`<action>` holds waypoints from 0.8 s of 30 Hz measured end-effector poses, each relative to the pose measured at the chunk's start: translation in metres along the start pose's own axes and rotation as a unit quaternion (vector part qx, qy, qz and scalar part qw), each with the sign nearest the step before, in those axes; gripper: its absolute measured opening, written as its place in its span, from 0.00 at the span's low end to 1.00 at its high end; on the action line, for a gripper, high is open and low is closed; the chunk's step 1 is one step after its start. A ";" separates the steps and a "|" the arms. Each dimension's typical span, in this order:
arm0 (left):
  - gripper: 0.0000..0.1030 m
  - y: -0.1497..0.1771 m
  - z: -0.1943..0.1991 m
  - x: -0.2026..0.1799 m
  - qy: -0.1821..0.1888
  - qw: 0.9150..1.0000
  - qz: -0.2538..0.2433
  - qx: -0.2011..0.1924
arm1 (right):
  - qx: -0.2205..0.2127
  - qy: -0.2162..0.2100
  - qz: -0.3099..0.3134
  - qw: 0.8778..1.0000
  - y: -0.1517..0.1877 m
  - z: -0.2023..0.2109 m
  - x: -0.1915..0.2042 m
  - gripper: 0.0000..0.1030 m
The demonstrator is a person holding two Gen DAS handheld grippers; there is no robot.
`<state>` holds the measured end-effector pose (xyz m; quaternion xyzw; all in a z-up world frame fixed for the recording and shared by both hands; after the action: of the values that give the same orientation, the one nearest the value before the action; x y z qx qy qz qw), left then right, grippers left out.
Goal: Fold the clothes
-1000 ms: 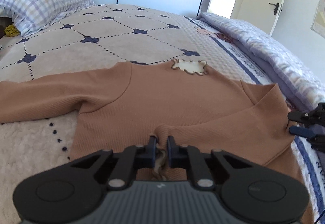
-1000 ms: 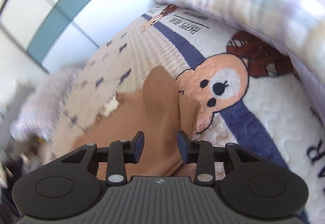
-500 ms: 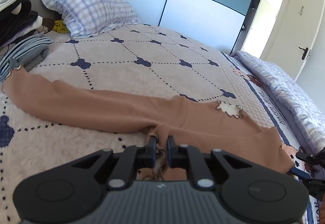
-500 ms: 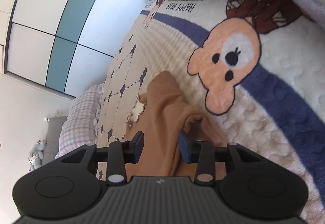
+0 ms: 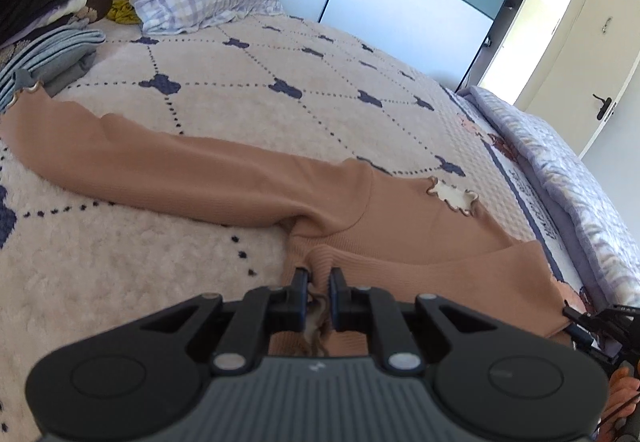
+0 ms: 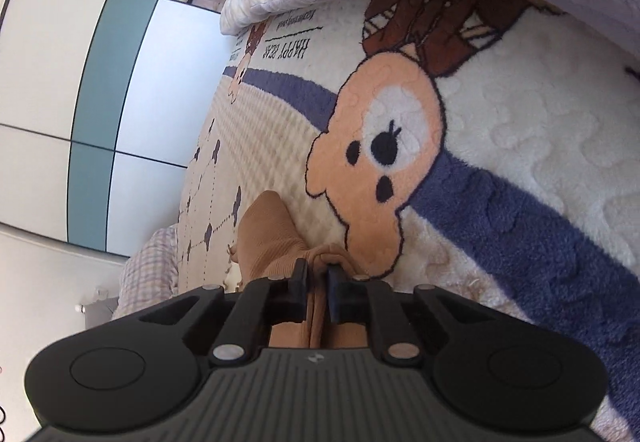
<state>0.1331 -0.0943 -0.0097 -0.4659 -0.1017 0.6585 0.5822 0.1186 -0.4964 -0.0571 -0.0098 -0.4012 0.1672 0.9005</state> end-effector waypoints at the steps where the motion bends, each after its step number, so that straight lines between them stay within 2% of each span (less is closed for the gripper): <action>1: 0.11 0.003 -0.001 0.001 0.000 1.000 0.002 0.007 | 0.006 -0.004 -0.022 1.000 -0.002 -0.001 -0.005 0.10; 4: 0.11 0.011 -0.003 0.000 -0.002 1.000 -0.002 0.027 | 0.024 -0.018 -0.085 0.996 -0.004 -0.007 -0.020 0.10; 7: 0.11 0.014 0.000 -0.007 -0.003 0.999 -0.029 0.034 | 0.034 -0.028 -0.113 0.993 -0.005 -0.005 -0.024 0.10; 9: 0.11 0.013 0.000 -0.015 0.020 0.998 -0.047 0.038 | 0.041 -0.040 -0.136 0.989 -0.006 -0.002 -0.025 0.10; 11: 0.11 0.013 -0.001 -0.014 0.025 0.998 -0.040 0.040 | 0.053 -0.064 -0.160 0.984 -0.007 0.003 -0.024 0.10; 14: 0.11 0.016 -0.006 -0.007 0.013 0.998 -0.031 0.052 | 0.054 -0.056 -0.114 0.990 -0.005 0.006 -0.013 0.13; 17: 0.11 0.017 -0.008 -0.006 0.009 0.998 -0.035 0.054 | 0.050 -0.022 -0.080 0.995 0.000 0.003 -0.012 0.16; 21: 0.12 0.018 -0.010 -0.003 0.002 0.998 -0.035 0.057 | 0.070 -0.027 -0.056 0.996 0.009 -0.003 -0.006 0.23; 23: 0.12 0.017 -0.009 -0.002 0.004 0.998 -0.028 0.056 | 0.046 -0.010 -0.030 0.998 0.005 0.001 -0.002 0.22; 24: 0.11 0.017 -0.008 -0.001 0.005 0.998 -0.024 0.056 | 0.029 -0.001 -0.021 0.999 0.002 0.004 -0.001 0.11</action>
<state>0.1278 -0.1040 -0.0250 -0.4332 -0.0730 0.6468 0.6234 0.1150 -0.4954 -0.0554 0.0244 -0.3976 0.1599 0.9032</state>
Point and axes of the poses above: each gripper's, at about its wrist camera, not at the fingertips, and z roughly against the way its jaws point, x to its left, y to its underside, the point moved 10 cm from there along -z, roughly the way its jaws point, and after that the axes turned 15 degrees about y, right-handed, at the moved point
